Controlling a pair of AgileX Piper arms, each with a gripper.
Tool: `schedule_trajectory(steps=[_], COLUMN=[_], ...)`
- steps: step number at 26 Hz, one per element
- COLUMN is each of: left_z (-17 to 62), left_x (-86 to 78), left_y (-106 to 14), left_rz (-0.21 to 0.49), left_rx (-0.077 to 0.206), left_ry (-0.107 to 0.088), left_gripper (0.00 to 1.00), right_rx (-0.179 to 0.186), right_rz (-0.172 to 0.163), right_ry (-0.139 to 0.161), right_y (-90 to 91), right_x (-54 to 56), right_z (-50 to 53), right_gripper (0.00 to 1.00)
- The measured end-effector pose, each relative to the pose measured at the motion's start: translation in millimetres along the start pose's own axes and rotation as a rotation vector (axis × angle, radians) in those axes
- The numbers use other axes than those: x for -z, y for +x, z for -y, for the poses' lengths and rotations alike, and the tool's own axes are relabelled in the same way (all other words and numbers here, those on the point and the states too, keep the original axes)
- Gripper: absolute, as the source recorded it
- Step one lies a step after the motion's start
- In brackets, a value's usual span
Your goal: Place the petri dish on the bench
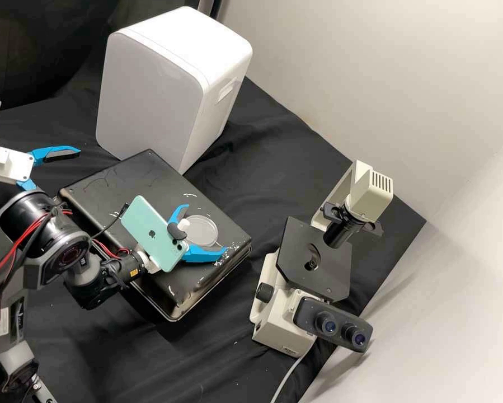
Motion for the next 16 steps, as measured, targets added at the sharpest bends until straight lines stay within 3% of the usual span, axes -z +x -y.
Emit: schedule_trajectory(steps=[2, 7, 11, 16], left_z=[0.0, -4.7, -5.8, -7.8], left_x=[0.3, 0.2, 0.4, 2.6], left_y=[0.0, -1.5, -1.9, -2.5], left_rz=[-0.005, -0.005, -0.008, -0.041], left_rx=[0.000, -0.024, -0.030, -0.041], left_ry=[0.004, 0.008, 0.008, -0.007], left_gripper=[1.00, 1.00, 1.00, 1.00], right_rx=[0.005, -0.002, 0.000, -0.001], right_rz=[-0.002, -0.014, -0.012, -0.013], right_ry=[0.034, 0.064, 0.070, 0.076], right_y=[-1.2, -2.4, -5.5, -5.5], right_x=[-0.1, 1.4, 1.4, 1.8], right_z=[0.2, -3.2, -3.6, -3.9], right_gripper=[1.00, 1.00, 1.00, 1.00])
